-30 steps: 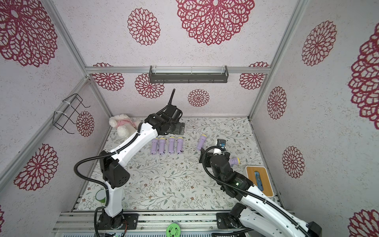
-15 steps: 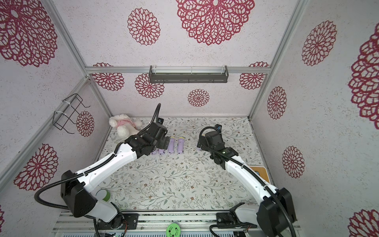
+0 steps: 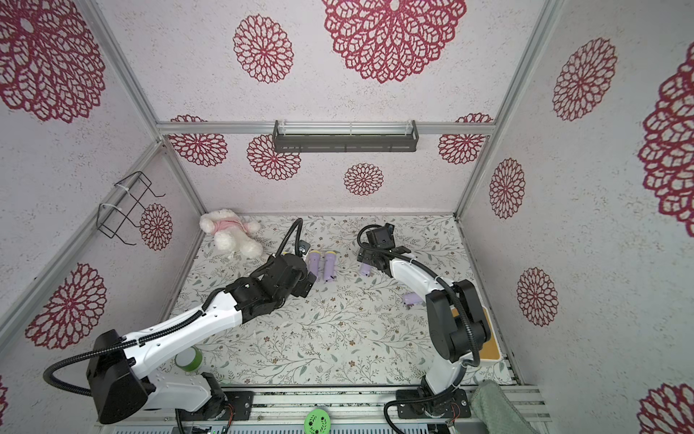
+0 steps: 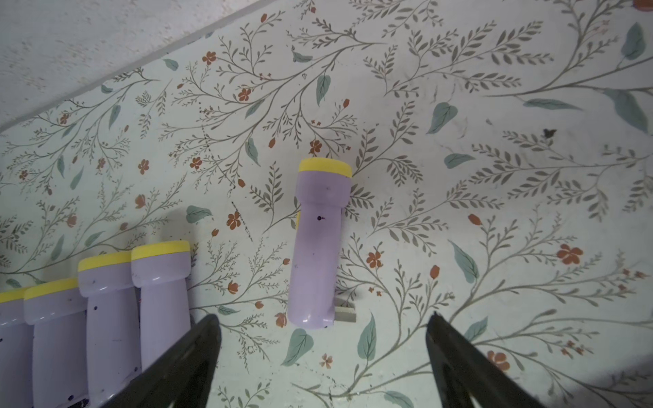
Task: Close the plug at the bottom of the flashlight
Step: Pick up the flashlight from the center of the board.
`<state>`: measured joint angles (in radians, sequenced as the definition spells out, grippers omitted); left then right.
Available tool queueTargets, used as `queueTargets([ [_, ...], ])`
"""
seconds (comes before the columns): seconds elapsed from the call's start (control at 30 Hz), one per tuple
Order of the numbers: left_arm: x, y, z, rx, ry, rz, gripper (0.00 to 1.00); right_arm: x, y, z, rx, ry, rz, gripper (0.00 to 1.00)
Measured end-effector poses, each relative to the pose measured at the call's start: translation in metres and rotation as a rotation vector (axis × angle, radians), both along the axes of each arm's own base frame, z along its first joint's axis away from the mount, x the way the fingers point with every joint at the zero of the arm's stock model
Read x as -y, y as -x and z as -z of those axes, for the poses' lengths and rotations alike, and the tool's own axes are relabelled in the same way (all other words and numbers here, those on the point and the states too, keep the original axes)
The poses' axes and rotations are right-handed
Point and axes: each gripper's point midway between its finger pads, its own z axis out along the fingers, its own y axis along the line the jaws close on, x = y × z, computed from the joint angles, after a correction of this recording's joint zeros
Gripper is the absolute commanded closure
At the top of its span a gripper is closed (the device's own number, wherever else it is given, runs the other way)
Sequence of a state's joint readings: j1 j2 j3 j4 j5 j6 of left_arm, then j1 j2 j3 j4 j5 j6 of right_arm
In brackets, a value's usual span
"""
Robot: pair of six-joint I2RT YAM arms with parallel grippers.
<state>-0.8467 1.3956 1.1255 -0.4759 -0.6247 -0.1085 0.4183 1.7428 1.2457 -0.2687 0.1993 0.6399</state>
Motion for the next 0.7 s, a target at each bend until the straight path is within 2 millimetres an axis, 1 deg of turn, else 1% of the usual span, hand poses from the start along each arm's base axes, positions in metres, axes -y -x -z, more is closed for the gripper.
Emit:
queueTargets([
  [0.2,0.011,0.003,0.01,0.002,-0.074,0.019,0.03,-0.006,-0.009,0.018,-0.041,-0.015,-0.015,0.13],
  [0.47,0.015,0.004,0.021,-0.005,-0.136,0.024,0.03,-0.005,-0.015,0.042,-0.093,-0.027,-0.018,0.21],
  [0.7,0.024,0.0,0.023,-0.018,-0.153,0.03,0.03,-0.004,-0.02,0.059,-0.129,-0.034,-0.019,0.28],
])
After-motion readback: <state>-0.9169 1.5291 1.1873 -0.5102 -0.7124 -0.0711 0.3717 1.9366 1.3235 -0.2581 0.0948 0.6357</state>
